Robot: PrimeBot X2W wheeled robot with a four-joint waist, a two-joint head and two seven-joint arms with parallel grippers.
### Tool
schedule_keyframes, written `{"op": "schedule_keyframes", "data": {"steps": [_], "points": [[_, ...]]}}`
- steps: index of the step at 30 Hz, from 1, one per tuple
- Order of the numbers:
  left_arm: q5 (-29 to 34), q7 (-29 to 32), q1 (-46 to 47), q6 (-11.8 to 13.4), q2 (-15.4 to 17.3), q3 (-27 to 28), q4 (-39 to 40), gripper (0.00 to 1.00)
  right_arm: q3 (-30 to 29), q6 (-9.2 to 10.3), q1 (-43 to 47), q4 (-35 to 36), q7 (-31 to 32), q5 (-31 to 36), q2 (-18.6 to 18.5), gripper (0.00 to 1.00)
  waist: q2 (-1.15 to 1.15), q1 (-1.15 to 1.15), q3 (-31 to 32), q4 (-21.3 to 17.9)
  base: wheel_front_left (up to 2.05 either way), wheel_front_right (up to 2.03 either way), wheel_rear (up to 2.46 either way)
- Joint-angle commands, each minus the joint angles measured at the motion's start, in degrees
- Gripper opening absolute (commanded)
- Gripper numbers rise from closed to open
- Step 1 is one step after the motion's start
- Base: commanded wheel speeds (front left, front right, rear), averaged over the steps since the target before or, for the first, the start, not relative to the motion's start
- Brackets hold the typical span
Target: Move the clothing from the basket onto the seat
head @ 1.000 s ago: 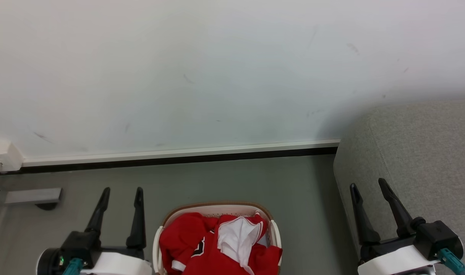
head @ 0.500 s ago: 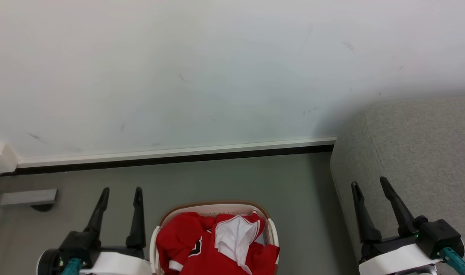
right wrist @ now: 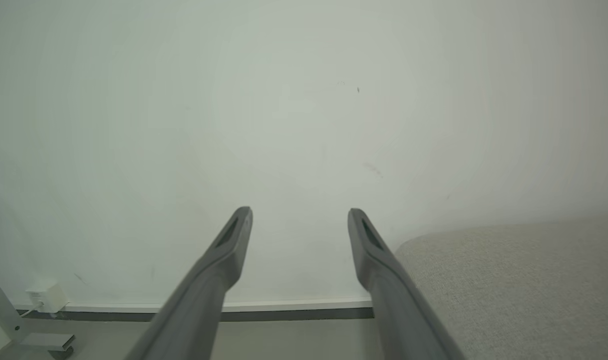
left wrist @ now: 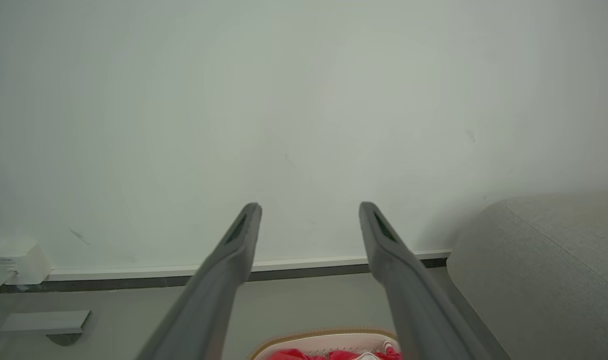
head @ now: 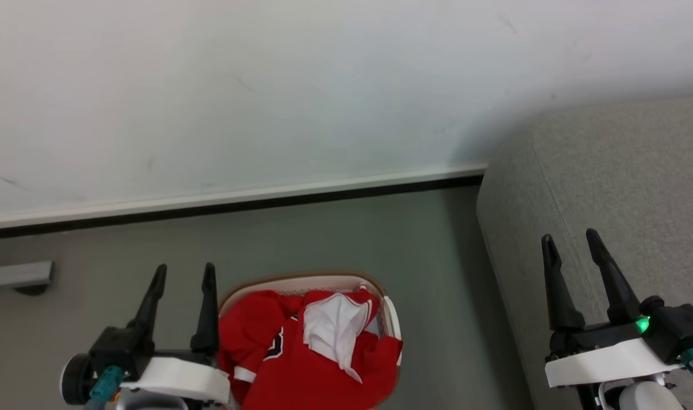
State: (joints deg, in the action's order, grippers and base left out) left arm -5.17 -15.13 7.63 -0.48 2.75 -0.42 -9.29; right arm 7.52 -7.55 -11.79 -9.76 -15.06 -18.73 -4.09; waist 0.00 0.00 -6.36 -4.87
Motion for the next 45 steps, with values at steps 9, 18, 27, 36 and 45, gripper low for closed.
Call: {"op": "schedule_keyframes", "data": {"steps": [9, 18, 27, 36, 45], "points": [[-0.4, 0.0, 5.2, -1.2, 0.3, 0.5, -4.4, 1.0, 0.2, 0.12, -4.0, 3.3, -0.1, -1.1, -0.6, 1.0, 0.0, 0.0, -8.1, -4.2, 0.0, 0.0, 0.0], [1.3, 0.0, 11.6, -3.7, 1.2, 0.7, -14.1, 1.0, 0.6, 0.12, -6.7, 6.3, -0.1, -2.0, -0.3, 1.0, 0.0, 0.0, -14.8, -7.9, 0.0, 0.0, 0.0], [0.9, 0.0, 19.0, -5.3, 3.4, 0.2, -25.9, 1.0, 0.4, 0.12, -9.3, 9.1, -0.1, -3.2, 0.5, 1.0, 0.0, 0.0, -21.6, -12.3, 0.0, 0.0, 0.0], [2.5, 3.7, 28.7, -5.8, 7.4, -1.3, -41.2, 1.0, 0.5, 0.12, -11.9, 11.7, -0.1, -4.9, 1.2, 1.0, 0.0, 0.0, -28.2, -16.9, 0.0, 0.0, 0.0], [3.6, 11.2, 36.8, -5.9, 11.1, -3.0, -51.4, 1.0, 1.1, 0.12, -12.8, 13.6, -0.1, -8.4, 1.3, 1.0, 0.0, 0.0, -33.5, -20.3, 0.0, 0.0, 0.0]]}}
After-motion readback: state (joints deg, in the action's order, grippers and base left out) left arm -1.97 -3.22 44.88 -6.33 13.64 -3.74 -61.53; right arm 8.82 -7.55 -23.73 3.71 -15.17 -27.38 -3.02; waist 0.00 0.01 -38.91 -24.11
